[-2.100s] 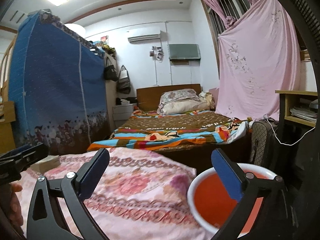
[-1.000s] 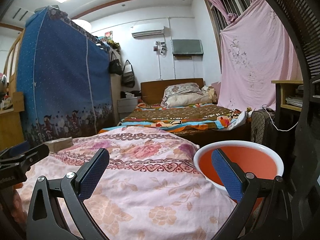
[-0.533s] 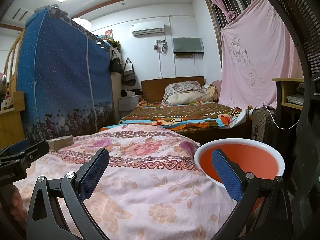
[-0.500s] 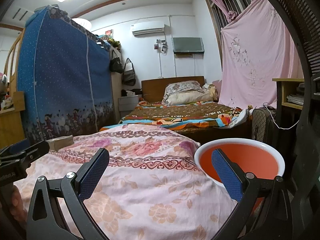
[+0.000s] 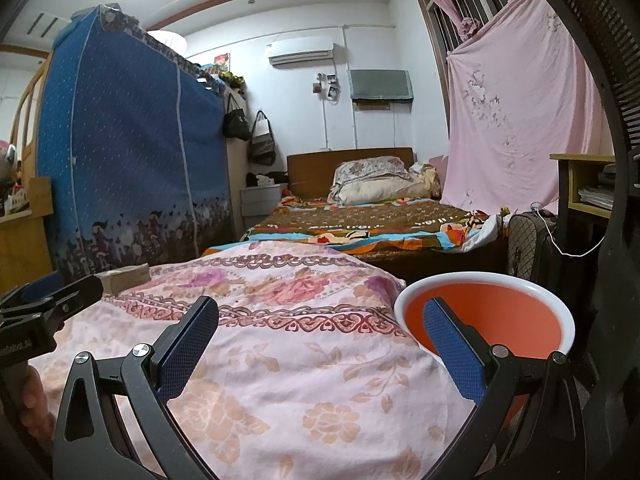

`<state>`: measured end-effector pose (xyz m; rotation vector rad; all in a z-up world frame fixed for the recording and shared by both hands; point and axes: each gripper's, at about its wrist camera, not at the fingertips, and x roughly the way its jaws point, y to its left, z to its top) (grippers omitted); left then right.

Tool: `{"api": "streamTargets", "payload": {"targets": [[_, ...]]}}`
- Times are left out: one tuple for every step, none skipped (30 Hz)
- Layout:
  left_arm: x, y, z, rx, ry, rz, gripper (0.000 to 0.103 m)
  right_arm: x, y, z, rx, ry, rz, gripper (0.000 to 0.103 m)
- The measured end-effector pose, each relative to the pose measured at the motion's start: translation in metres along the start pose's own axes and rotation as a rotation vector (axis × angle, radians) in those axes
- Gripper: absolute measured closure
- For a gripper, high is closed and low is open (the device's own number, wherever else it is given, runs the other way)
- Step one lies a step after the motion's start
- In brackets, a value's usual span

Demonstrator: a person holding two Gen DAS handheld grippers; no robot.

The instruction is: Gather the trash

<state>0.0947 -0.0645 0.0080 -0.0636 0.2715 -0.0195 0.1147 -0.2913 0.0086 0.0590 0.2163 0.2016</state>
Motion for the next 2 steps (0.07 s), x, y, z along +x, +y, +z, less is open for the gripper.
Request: {"api": "streamTargets", "payload": {"targets": [[0.0011,0.0003,-0.0006,-0.001,0.001,0.0,0.012,0.0005,-0.0006,0.0001,0.001,0.001,0.0,0.0],[0.0011,0.0006,-0.0008,-0.002,0.001,-0.001,0.012,0.0012,-0.0014,0.0005,0.002,0.003,0.0,0.0]]}}
